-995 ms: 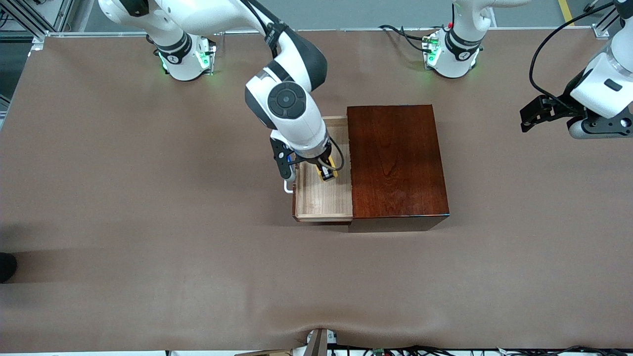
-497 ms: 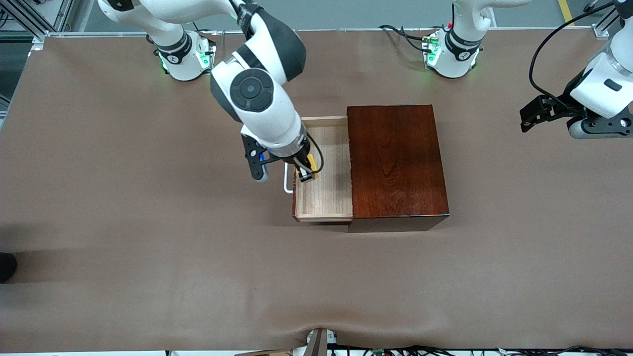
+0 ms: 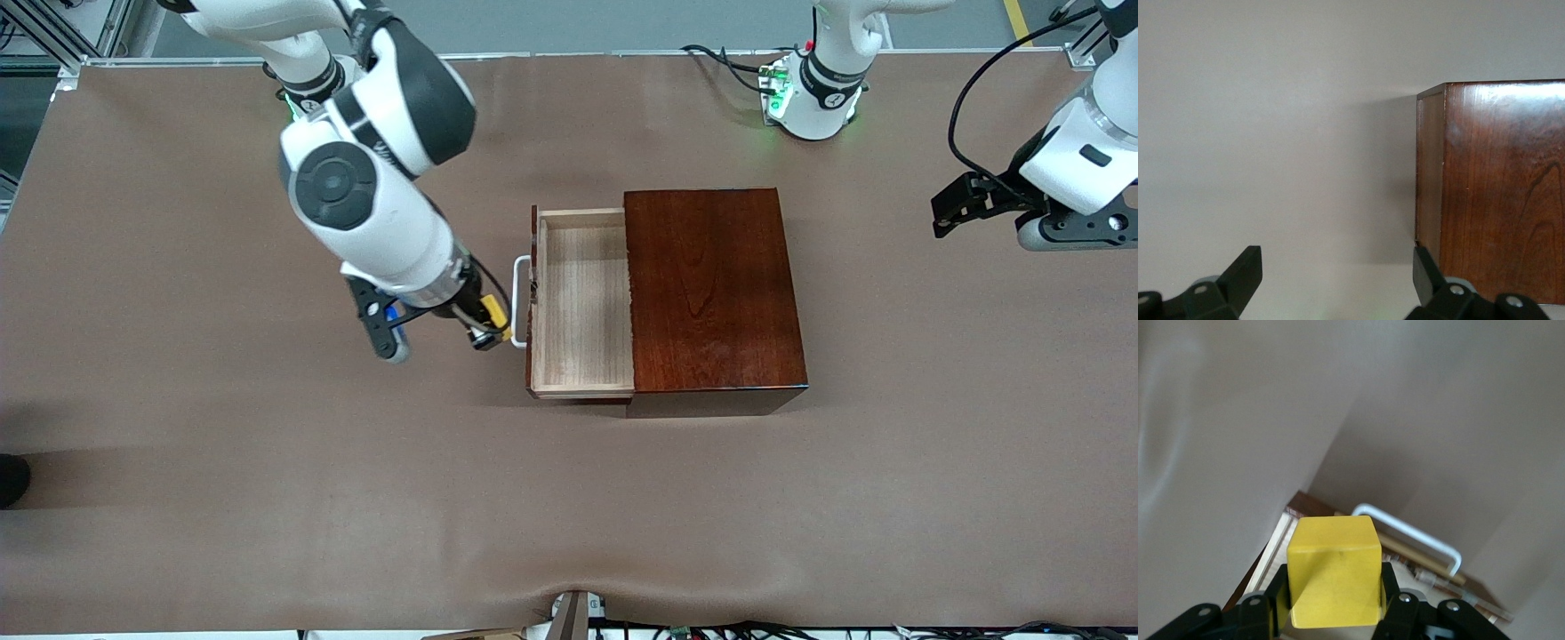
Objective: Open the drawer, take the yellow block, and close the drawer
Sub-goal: 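Carry the cube away with the right gripper while the left gripper returns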
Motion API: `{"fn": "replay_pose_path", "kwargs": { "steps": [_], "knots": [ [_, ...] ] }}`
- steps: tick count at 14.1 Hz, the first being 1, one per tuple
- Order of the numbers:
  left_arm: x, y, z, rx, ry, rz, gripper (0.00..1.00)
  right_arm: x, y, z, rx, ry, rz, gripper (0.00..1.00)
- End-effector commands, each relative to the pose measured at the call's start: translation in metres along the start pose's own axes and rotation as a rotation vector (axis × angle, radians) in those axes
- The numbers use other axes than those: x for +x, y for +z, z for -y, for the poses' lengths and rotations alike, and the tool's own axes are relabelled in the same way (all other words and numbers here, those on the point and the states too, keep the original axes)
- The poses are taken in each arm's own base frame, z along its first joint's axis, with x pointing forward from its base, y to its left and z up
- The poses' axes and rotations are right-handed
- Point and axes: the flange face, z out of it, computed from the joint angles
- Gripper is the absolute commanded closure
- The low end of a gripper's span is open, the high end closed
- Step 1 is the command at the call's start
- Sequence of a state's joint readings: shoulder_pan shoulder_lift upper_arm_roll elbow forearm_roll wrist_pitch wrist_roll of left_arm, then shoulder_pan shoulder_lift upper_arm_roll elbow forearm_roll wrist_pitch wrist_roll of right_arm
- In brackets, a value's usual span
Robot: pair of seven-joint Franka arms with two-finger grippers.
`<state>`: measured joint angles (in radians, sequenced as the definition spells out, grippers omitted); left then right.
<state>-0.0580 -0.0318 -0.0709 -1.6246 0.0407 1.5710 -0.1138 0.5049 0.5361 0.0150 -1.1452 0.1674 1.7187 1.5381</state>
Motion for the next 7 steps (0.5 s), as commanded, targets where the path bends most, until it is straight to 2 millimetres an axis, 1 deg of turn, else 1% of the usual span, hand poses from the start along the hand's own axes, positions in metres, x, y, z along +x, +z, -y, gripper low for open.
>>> {"fn": "replay_pose_path", "kwargs": {
  "steps": [1, 2, 3, 5, 6, 7],
  "knots": [
    [0.006, 0.011, -0.012, -0.019, 0.031, 0.009, 0.00, 0.022, -0.007, -0.009, -0.039, -0.100, 0.028, 1.00],
    [0.008, 0.014, -0.016, -0.019, 0.036, 0.010, 0.00, 0.031, -0.010, -0.010, -0.037, -0.092, 0.028, 1.00],
    [0.011, 0.021, -0.026, -0.019, 0.046, 0.020, 0.00, 0.049, -0.011, -0.011, -0.036, -0.110, 0.030, 1.00],
    [0.015, 0.026, -0.038, -0.021, 0.058, 0.014, 0.00, 0.076, -0.009, -0.021, -0.092, -0.248, 0.049, 1.00],
    [0.016, 0.028, -0.042, -0.021, 0.066, 0.014, 0.00, 0.095, -0.012, -0.026, -0.105, -0.269, 0.056, 1.00],
    [0.018, 0.026, -0.045, -0.023, 0.069, 0.002, 0.00, 0.112, -0.021, -0.032, -0.106, -0.279, 0.061, 1.00]
  ]
}}
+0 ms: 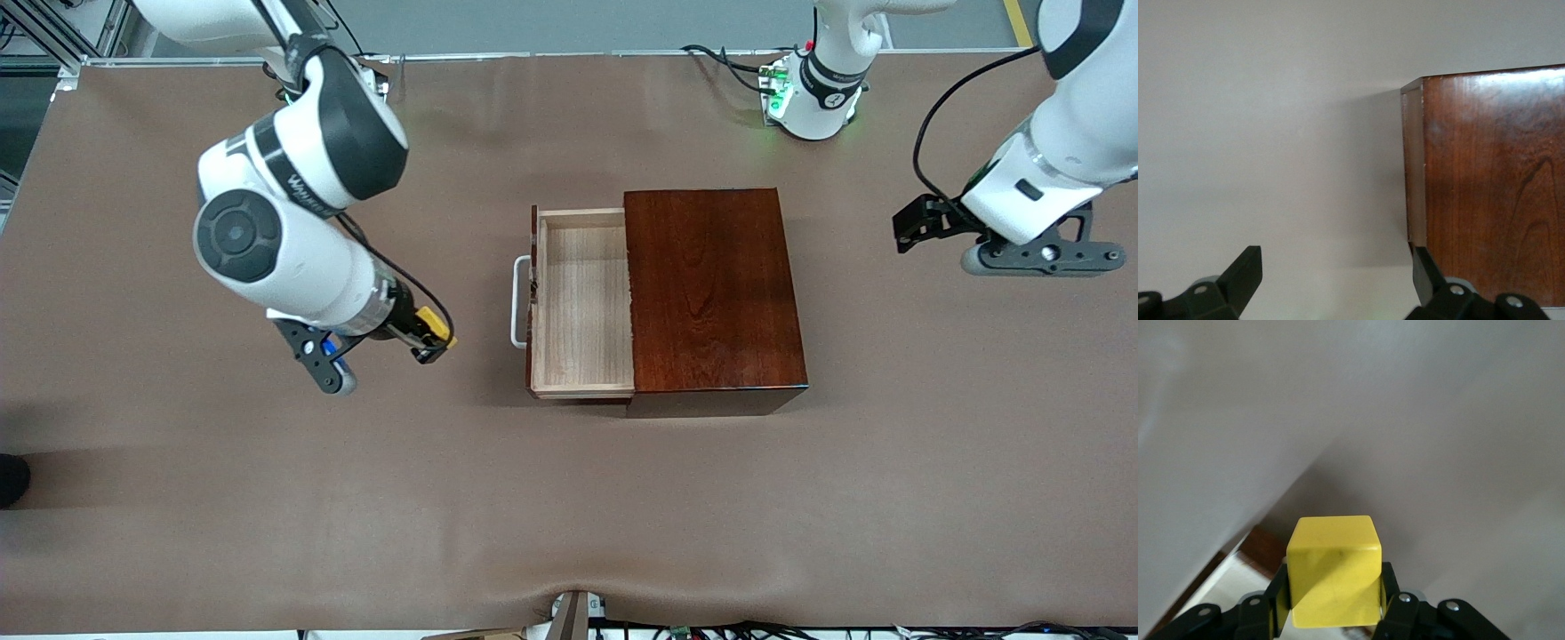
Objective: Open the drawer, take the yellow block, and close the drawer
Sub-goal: 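Carry the cube away with the right gripper while the left gripper returns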
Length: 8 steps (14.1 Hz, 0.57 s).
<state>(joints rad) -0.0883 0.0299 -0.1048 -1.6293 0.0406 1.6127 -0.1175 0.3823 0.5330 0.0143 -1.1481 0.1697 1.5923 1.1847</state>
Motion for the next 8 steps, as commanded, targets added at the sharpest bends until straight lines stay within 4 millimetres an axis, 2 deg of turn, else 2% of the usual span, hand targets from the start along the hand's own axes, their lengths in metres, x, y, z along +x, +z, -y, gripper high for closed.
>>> {"fn": "replay_pose_path", "kwargs": {
  "steps": [1, 2, 3, 5, 7, 8],
  "knots": [
    [0.007, -0.002, -0.017, -0.024, 0.009, -0.020, 0.00, 0.036, -0.018, -0.032, -0.016, -0.083, 0.043, 1.00],
    [0.013, -0.003, -0.030, -0.028, -0.003, -0.024, 0.00, 0.052, -0.021, -0.043, -0.027, -0.130, 0.054, 1.00],
    [0.022, 0.006, -0.056, -0.033, -0.021, -0.014, 0.00, 0.075, -0.021, -0.062, -0.040, -0.187, 0.074, 1.00],
    [0.033, 0.019, -0.088, -0.038, -0.059, 0.004, 0.00, 0.098, -0.018, -0.086, -0.048, -0.248, 0.087, 1.00],
    [0.043, 0.028, -0.128, -0.045, -0.075, 0.008, 0.00, 0.120, -0.014, -0.110, -0.055, -0.312, 0.103, 1.00],
    [0.048, 0.032, -0.147, -0.051, -0.076, 0.002, 0.00, 0.124, -0.010, -0.119, -0.062, -0.348, 0.109, 1.00]
  ]
}}
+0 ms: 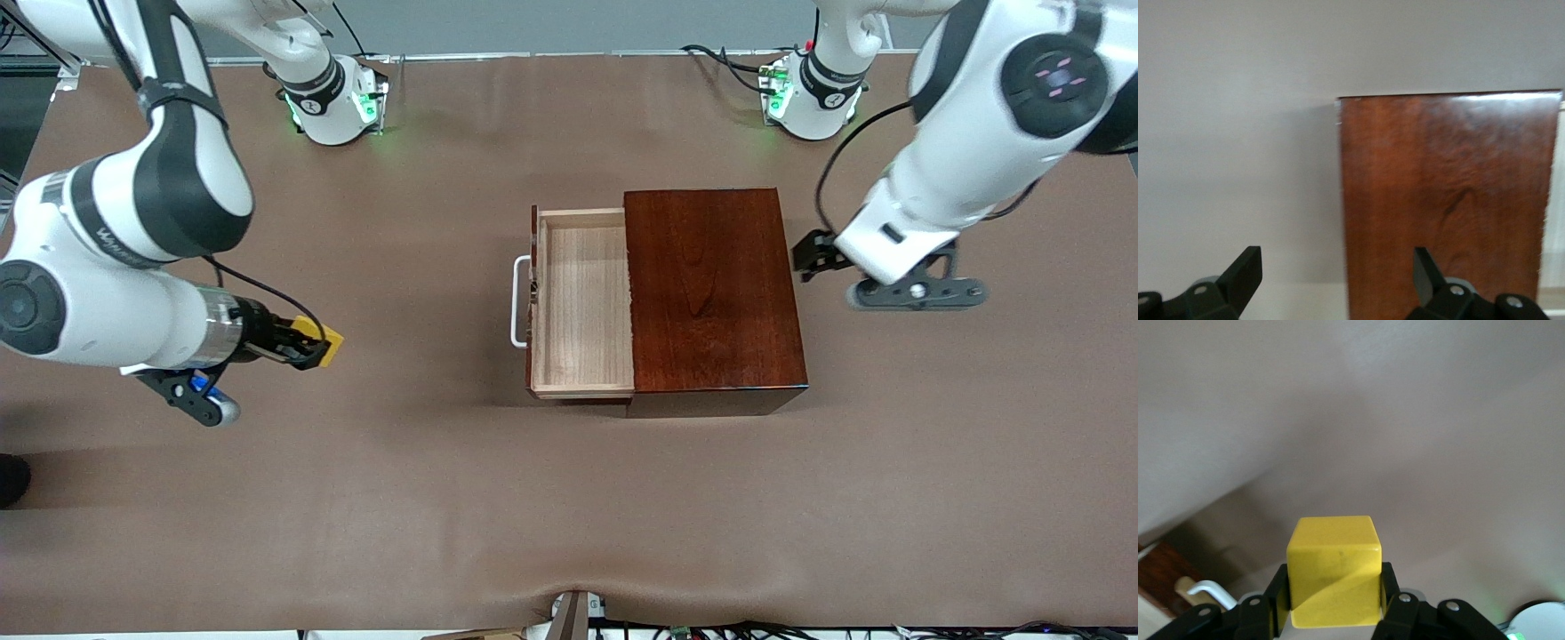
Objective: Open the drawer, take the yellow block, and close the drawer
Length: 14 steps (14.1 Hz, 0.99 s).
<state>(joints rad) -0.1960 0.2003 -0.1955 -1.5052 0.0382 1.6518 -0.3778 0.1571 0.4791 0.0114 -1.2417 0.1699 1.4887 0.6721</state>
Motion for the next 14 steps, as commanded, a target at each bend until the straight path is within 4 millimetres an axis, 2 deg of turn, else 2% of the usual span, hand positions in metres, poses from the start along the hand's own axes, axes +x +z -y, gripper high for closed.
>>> {"fn": "replay_pose_path", "kwargs": {
  "steps": [1, 3, 6, 7, 8, 9, 10, 12, 14],
  "knots": [
    [0.018, 0.003, -0.047, -0.040, -0.026, -0.025, 0.00, -0.003, 0.008, -0.034, -0.012, -0.084, 0.017, 1.00],
    [0.018, 0.009, -0.084, -0.070, -0.096, -0.059, 0.00, 0.005, 0.019, -0.061, -0.028, -0.148, 0.005, 1.00],
    [0.007, 0.021, -0.159, -0.127, -0.199, -0.105, 0.00, 0.009, 0.042, -0.093, -0.023, -0.217, -0.005, 1.00],
    [0.006, 0.022, -0.178, -0.153, -0.220, -0.122, 0.00, 0.009, 0.051, -0.102, -0.039, -0.239, -0.011, 1.00],
    [0.010, 0.027, -0.189, -0.171, -0.235, -0.132, 0.00, 0.011, 0.059, -0.109, -0.061, -0.263, -0.009, 1.00],
    [0.011, 0.035, -0.201, -0.184, -0.244, -0.134, 0.00, 0.015, 0.065, -0.119, -0.073, -0.290, 0.001, 1.00],
    [0.004, 0.047, -0.223, -0.198, -0.250, -0.137, 0.00, 0.020, 0.077, -0.129, -0.076, -0.305, 0.014, 1.00],
    [0.001, 0.076, -0.250, -0.204, -0.327, -0.134, 0.00, 0.026, 0.097, -0.147, -0.086, -0.336, 0.004, 1.00],
    [-0.009, 0.093, -0.281, -0.202, -0.354, -0.140, 0.00, 0.029, 0.119, -0.160, -0.105, -0.356, -0.010, 1.00]
  ]
}}
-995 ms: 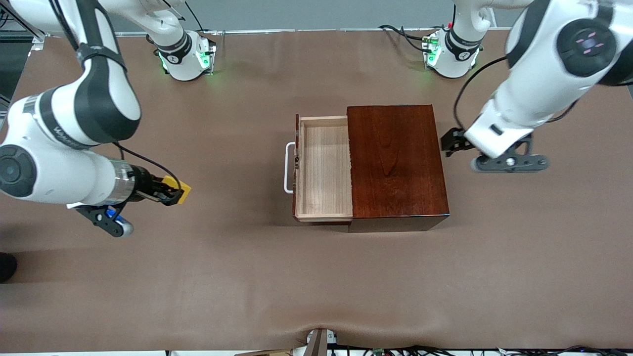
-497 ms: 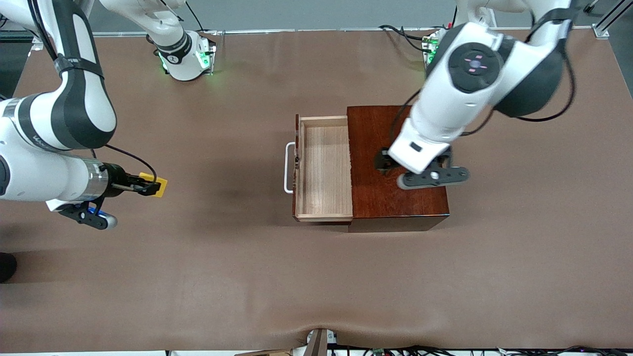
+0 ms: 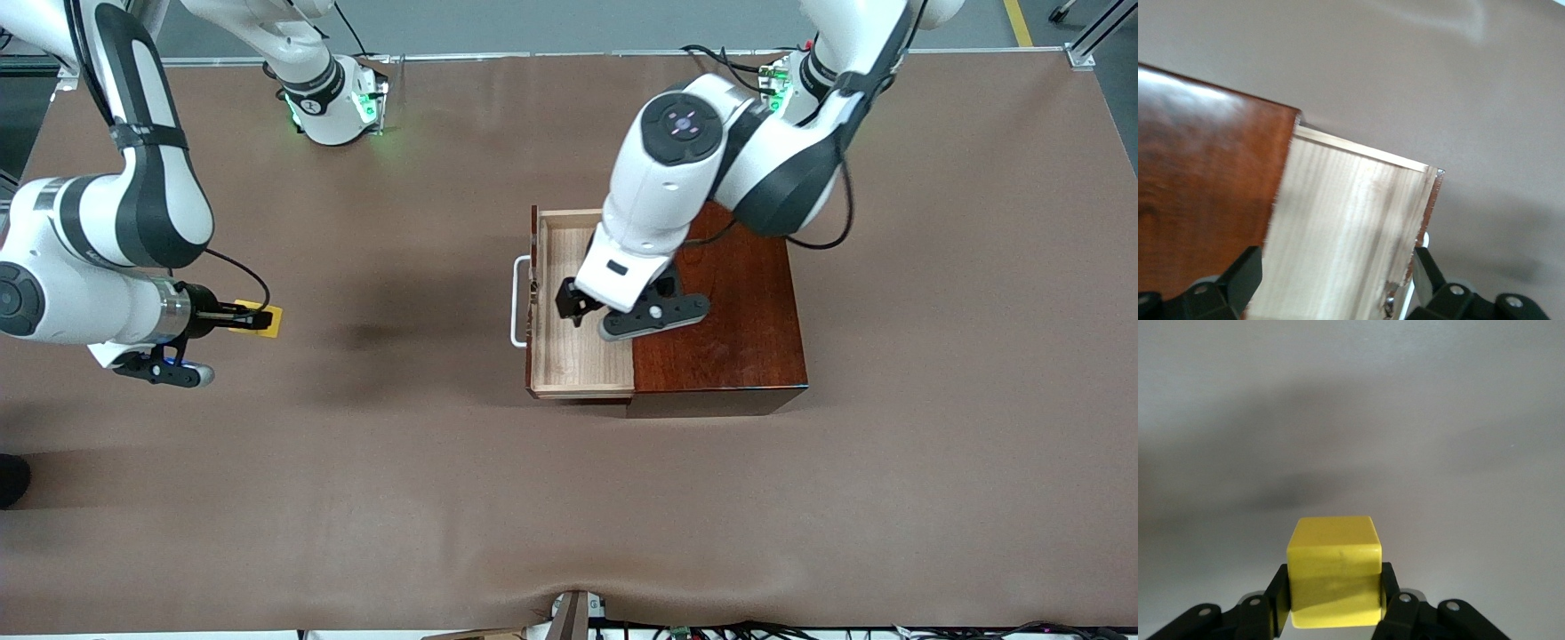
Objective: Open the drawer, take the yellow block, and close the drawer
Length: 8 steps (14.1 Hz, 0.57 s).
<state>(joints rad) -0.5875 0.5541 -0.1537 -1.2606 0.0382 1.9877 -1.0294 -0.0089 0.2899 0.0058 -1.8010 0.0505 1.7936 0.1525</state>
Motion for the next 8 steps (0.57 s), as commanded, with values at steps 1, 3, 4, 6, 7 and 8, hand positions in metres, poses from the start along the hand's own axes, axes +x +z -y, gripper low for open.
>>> {"fn": "replay_pose_path", "kwargs": {
  "steps": [1, 3, 4, 6, 7, 8],
  "knots": [
    [-0.026, 0.025, -0.039, -0.045, -0.076, -0.032, 0.00, -0.015, 0.023, -0.017, -0.034, -0.049, -0.020, 1.00],
    [-0.044, 0.038, -0.062, -0.145, -0.177, -0.061, 0.00, -0.016, 0.042, -0.027, -0.045, -0.044, -0.021, 1.00],
    [-0.052, 0.044, -0.066, -0.144, -0.175, -0.057, 0.00, -0.018, 0.055, -0.029, -0.047, -0.045, -0.031, 1.00],
    [-0.069, 0.050, -0.076, -0.157, -0.181, -0.054, 0.00, -0.021, 0.077, -0.038, -0.054, -0.071, -0.054, 1.00],
    [-0.072, 0.050, -0.079, -0.176, -0.219, -0.058, 0.00, -0.021, 0.086, -0.047, -0.049, -0.074, -0.056, 1.00],
    [-0.083, 0.047, -0.088, -0.210, -0.237, -0.061, 0.00, -0.022, 0.098, -0.055, -0.045, -0.088, -0.072, 1.00]
  ]
}}
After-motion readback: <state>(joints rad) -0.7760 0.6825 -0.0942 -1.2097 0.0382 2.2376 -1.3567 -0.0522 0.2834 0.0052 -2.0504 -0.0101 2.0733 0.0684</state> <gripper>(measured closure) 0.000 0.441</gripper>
